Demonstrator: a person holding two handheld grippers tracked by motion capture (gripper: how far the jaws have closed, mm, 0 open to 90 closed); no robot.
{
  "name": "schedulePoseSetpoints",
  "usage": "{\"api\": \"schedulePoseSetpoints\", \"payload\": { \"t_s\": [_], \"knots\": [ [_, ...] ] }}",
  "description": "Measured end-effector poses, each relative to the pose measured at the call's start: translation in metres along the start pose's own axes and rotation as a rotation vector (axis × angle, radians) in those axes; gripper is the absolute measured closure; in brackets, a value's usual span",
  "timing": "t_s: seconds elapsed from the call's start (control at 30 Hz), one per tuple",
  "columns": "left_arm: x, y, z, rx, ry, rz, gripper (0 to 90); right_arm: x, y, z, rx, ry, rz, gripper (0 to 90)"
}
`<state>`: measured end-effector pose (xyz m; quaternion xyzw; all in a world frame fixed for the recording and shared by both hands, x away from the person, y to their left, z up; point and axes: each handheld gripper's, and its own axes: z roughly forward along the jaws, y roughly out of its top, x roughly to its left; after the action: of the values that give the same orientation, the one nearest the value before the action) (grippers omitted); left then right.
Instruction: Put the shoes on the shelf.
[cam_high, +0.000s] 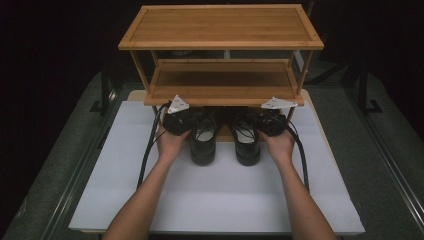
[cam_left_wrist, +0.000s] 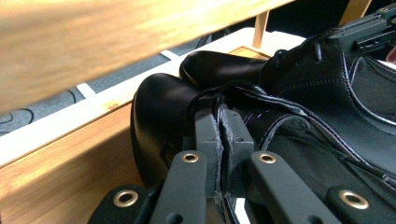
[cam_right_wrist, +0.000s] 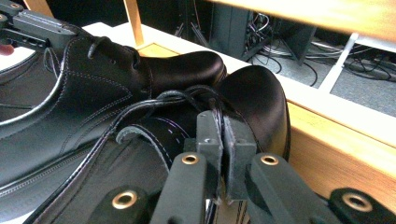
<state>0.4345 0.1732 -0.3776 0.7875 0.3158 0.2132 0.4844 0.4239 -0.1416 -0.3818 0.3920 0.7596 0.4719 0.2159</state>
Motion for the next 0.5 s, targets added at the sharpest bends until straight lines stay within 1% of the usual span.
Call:
{"api": "schedulePoseSetpoints", "payload": {
  "t_s": [0.13, 0.23, 0.33, 0.4, 0.5],
  "knots": [
    [-0.0005, -0.0018, 0.0038, 0.005, -0.002, -0.005, 87.2, 0.0005, -0.0014, 0.0038, 0.002, -0.004, 0.005, 86.5],
    [-0.0006, -0.0035, 0.0057, 0.017, 0.000, 0.003, 87.1, 0.0004, -0.0027, 0.0058, 0.007, -0.002, 0.003, 86.4],
    [-0.0017, -0.0056, 0.0064, 0.018, -0.002, 0.002, 87.0, 0.0003, -0.0033, 0.0064, 0.008, -0.001, 0.001, 86.4],
    [-0.0030, -0.0062, 0.0064, 0.021, -0.004, 0.013, 86.7, 0.0003, -0.0036, 0.0063, 0.010, -0.002, -0.003, 86.2],
    [-0.0044, -0.0079, 0.0054, 0.023, -0.010, 0.016, 85.9, 0.0004, -0.0047, 0.0060, 0.014, 0.000, 0.005, 85.6]
  ]
}}
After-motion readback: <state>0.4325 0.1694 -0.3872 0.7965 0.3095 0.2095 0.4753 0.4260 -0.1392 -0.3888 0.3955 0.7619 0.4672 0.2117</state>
